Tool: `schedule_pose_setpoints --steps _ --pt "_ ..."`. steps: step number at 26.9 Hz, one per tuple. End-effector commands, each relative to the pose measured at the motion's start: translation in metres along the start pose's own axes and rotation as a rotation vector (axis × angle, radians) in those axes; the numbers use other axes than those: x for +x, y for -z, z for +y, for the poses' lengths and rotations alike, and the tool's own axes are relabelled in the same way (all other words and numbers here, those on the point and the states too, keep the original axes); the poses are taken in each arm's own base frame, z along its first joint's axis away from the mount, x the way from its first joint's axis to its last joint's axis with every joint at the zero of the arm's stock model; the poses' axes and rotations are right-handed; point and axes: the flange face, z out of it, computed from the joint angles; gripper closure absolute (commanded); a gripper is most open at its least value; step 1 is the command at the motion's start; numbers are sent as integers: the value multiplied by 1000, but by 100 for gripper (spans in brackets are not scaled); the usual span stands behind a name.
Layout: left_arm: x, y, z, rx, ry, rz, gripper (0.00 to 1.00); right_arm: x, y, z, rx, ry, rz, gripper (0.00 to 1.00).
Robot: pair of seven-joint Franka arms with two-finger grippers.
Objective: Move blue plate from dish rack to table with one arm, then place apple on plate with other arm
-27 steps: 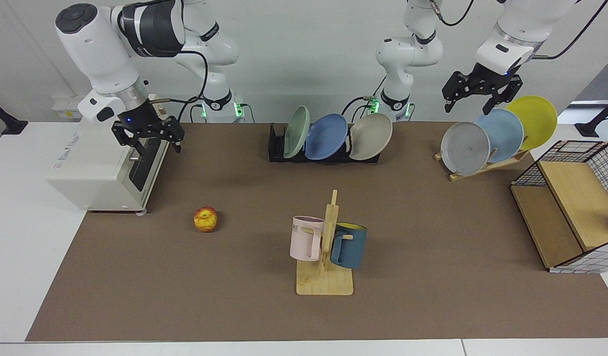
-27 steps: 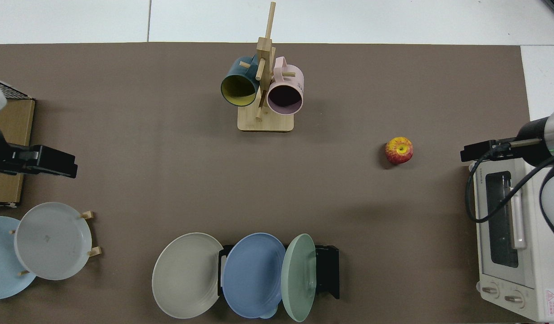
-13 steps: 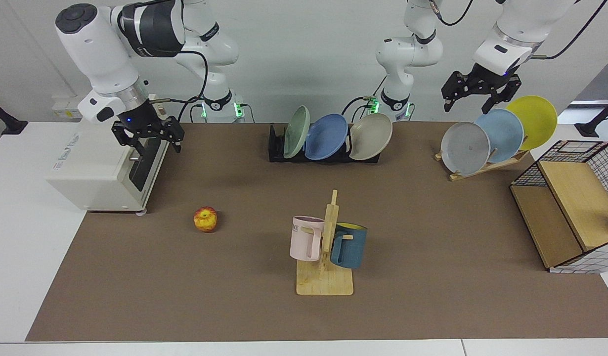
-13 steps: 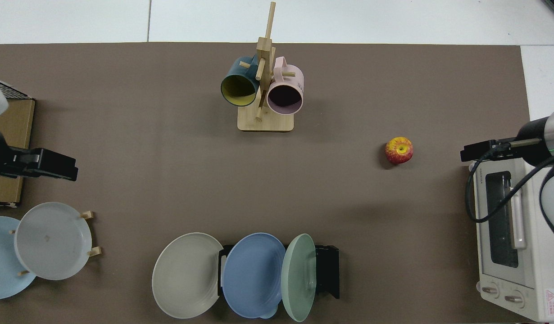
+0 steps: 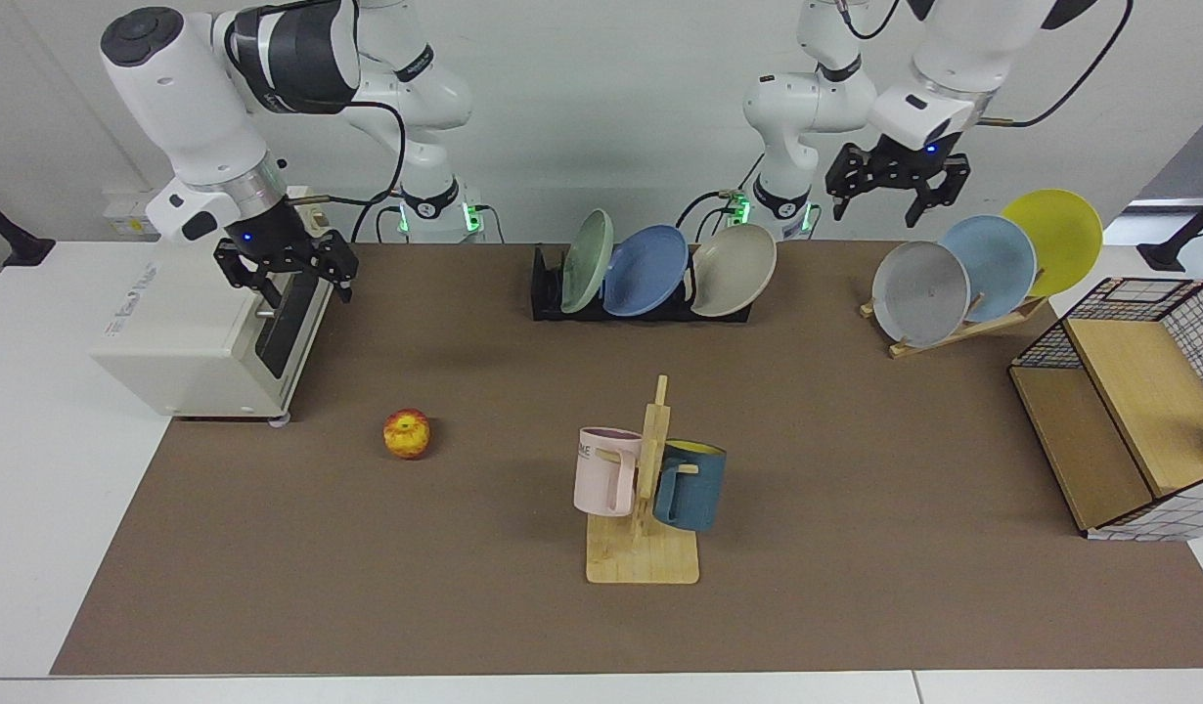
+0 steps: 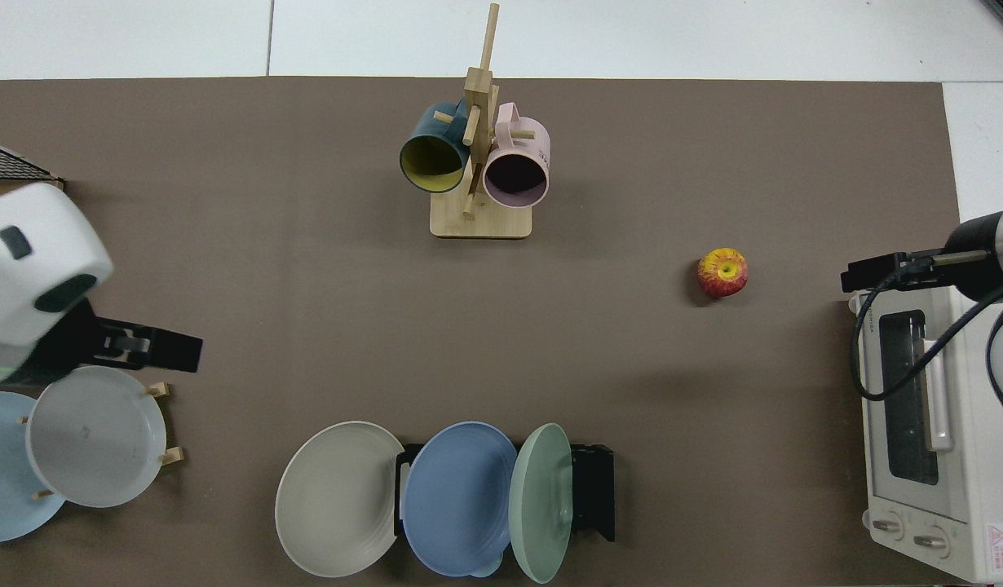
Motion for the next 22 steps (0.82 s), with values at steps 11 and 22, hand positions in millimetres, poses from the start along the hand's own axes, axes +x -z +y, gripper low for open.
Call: schedule_pose_setpoints --steps 11,22 --pt "-56 -131 102 -215 -99 3 0 30 -97 -7 -32 45 -1 0" --pt "-89 -233 160 -275 -100 -40 0 68 -176 -50 -30 78 80 0"
